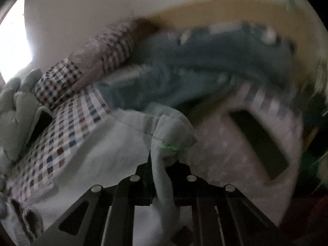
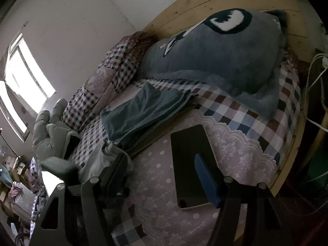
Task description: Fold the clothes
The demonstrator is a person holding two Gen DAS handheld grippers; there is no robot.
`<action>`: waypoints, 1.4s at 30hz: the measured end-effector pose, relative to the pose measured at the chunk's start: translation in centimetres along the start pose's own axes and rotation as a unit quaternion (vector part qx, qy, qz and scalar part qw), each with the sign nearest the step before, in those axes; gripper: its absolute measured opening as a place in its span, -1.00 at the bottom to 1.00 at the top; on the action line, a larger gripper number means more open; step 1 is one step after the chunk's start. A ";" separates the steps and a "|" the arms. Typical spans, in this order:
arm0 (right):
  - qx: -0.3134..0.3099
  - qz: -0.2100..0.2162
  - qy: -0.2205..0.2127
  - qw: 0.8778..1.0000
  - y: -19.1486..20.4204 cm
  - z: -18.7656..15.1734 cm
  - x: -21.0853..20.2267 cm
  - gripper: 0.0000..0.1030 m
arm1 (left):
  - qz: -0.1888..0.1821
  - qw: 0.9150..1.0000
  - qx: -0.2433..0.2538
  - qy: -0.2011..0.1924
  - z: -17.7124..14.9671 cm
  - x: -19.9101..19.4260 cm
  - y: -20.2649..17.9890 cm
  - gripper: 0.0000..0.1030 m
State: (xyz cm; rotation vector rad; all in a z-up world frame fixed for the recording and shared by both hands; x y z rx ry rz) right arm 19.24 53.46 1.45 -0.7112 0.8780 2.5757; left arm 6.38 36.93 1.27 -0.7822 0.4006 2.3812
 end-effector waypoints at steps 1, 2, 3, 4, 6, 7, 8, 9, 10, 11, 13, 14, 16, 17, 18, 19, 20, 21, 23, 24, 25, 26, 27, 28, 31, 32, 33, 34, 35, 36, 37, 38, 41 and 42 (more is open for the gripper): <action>-0.002 0.003 0.001 1.000 0.2 -0.1 0.0 0.40 | -0.014 0.999 -0.033 -0.012 0.2 -1.6 1.7 -0.77; -0.003 0.007 0.002 1.000 0.4 -0.1 0.1 0.40 | -0.026 0.997 -0.064 -0.025 0.4 -3.1 3.3 -0.78; -0.006 0.012 0.004 1.000 0.6 -0.2 0.2 0.40 | -0.035 0.995 -0.088 -0.036 0.4 -4.3 4.7 -0.78; -0.011 0.017 0.007 1.000 1.0 -0.3 0.3 0.40 | -0.042 0.992 -0.113 -0.047 0.3 -5.6 6.3 -0.78; -0.024 0.027 0.014 0.999 2.0 -0.6 0.6 0.40 | -0.050 0.984 -0.156 -0.065 0.0 -8.0 9.4 -0.78; -0.031 0.031 0.017 0.999 2.5 -0.8 0.7 0.40 | -0.053 0.980 -0.176 -0.072 -0.4 -9.2 10.9 -0.78; -0.037 0.035 0.020 0.998 2.9 -1.0 0.8 0.40 | -0.054 0.977 -0.192 -0.078 -0.7 -10.2 12.2 -0.78; -0.046 0.038 0.023 0.998 3.5 -1.2 0.9 0.40 | -0.056 0.973 -0.207 -0.083 -1.1 -11.2 13.4 -0.78; -0.055 0.042 0.026 0.997 4.1 -1.4 1.0 0.40 | -0.057 0.969 -0.223 -0.089 -1.5 -12.2 14.7 -0.78; -0.063 0.045 0.029 0.997 4.6 -1.7 1.2 0.40 | -0.057 0.965 -0.236 -0.094 -1.8 -13.2 15.9 -0.78; -0.079 0.053 0.035 0.995 5.6 -2.1 1.4 0.40 | -0.057 0.960 -0.254 -0.107 -2.6 -15.2 17.5 -0.78; -0.086 0.057 0.037 0.994 6.1 -2.3 1.5 0.40 | -0.054 0.956 -0.264 -0.117 -3.0 -16.4 18.4 -0.78; -0.104 0.070 0.043 0.991 7.2 -2.8 1.6 0.40 | -0.043 0.945 -0.290 -0.146 -4.0 -19.3 20.3 -0.78; -0.113 0.077 0.046 0.989 7.8 -3.1 1.7 0.40 | -0.037 0.938 -0.304 -0.163 -4.6 -21.0 21.2 -0.78; -0.123 0.084 0.049 0.988 8.4 -3.4 1.8 0.40 | -0.031 0.930 -0.318 -0.180 -5.2 -22.6 22.2 -0.78; -0.133 0.089 0.052 0.986 9.1 -3.7 1.8 0.40 | -0.022 0.922 -0.331 -0.198 -6.0 -24.3 23.2 -0.79; -0.145 0.093 0.054 0.984 9.7 -4.1 1.8 0.40 | -0.006 0.915 -0.340 -0.216 -7.3 -26.3 24.2 -0.79; -0.157 0.097 0.057 0.981 10.4 -4.5 1.9 0.40 | 0.015 0.912 -0.343 -0.225 -8.4 -27.7 24.9 -0.79; -0.182 0.105 0.062 0.976 11.7 -5.4 2.0 0.40 | 0.061 0.903 -0.356 -0.232 -11.4 -29.9 26.7 -0.78; -0.195 0.110 0.065 0.972 12.3 -5.8 2.0 0.40 | 0.084 0.898 -0.366 -0.230 -13.2 -30.8 27.8 -0.78; -0.207 0.115 0.069 0.969 13.0 -6.3 2.0 0.40 | 0.102 0.890 -0.388 -0.219 -15.3 -30.9 29.2 -0.78; -0.220 0.120 0.073 0.965 13.7 -6.9 2.1 0.40 | 0.112 0.880 -0.417 -0.197 -17.9 -30.3 30.8 -0.78; -0.232 0.126 0.077 0.961 14.4 -7.5 2.1 0.40 | 0.122 0.869 -0.446 -0.175 -20.5 -29.7 32.3 -0.78; -0.244 0.132 0.081 0.957 15.1 -8.0 2.1 0.40 | 0.132 0.857 -0.474 -0.152 -23.1 -29.1 33.8 -0.78; -0.281 0.149 0.092 0.944 17.1 -9.7 2.2 0.40 | 0.119 0.834 -0.527 -0.113 -27.7 -27.4 35.5 -0.78; -0.292 0.154 0.096 0.939 17.8 -10.2 2.3 0.40 | 0.110 0.827 -0.541 -0.102 -28.9 -26.8 35.7 -0.77; -0.305 0.160 0.101 0.933 18.6 -11.0 2.3 0.40 | 0.103 0.822 -0.552 -0.095 -29.8 -26.4 35.9 -0.75; -0.319 0.165 0.106 0.927 19.4 -11.8 2.3 0.40 | 0.098 0.822 -0.554 -0.094 -29.8 -26.2 36.0 -0.75; -0.331 0.169 0.112 0.921 20.2 -12.7 2.4 0.40 | 0.092 0.824 -0.551 -0.090 -29.7 -25.9 36.1 -0.75; -0.340 0.175 0.118 0.916 21.0 -13.5 2.4 0.40 | 0.087 0.827 -0.548 -0.085 -29.7 -25.7 36.2 -0.65; -0.348 0.181 0.124 0.912 21.7 -14.2 2.3 0.40 | 0.085 0.828 -0.548 -0.078 -30.1 -25.6 36.4 -0.52; -0.353 0.190 0.130 0.907 22.7 -14.9 2.2 0.40 | 0.084 0.825 -0.555 -0.073 -30.6 -25.5 36.4 -0.42; -0.362 0.231 0.149 0.890 26.1 -17.0 1.5 0.40 | 0.077 0.816 -0.569 -0.065 -31.9 -25.4 36.6 -0.02; -0.364 0.251 0.158 0.883 27.5 -17.8 1.2 0.40 | 0.074 0.815 -0.571 -0.067 -32.2 -25.5 36.6 -0.02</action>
Point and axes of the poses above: each gripper's, at about its wrist camera, not at the fingertips, and x roughly the way its jaws point, y to its left, z to its top, the point moved 3 cm from there along x, roughly the way its jaws point, and after that the axes turned 2 degrees about -z, right-handed, at the moved point
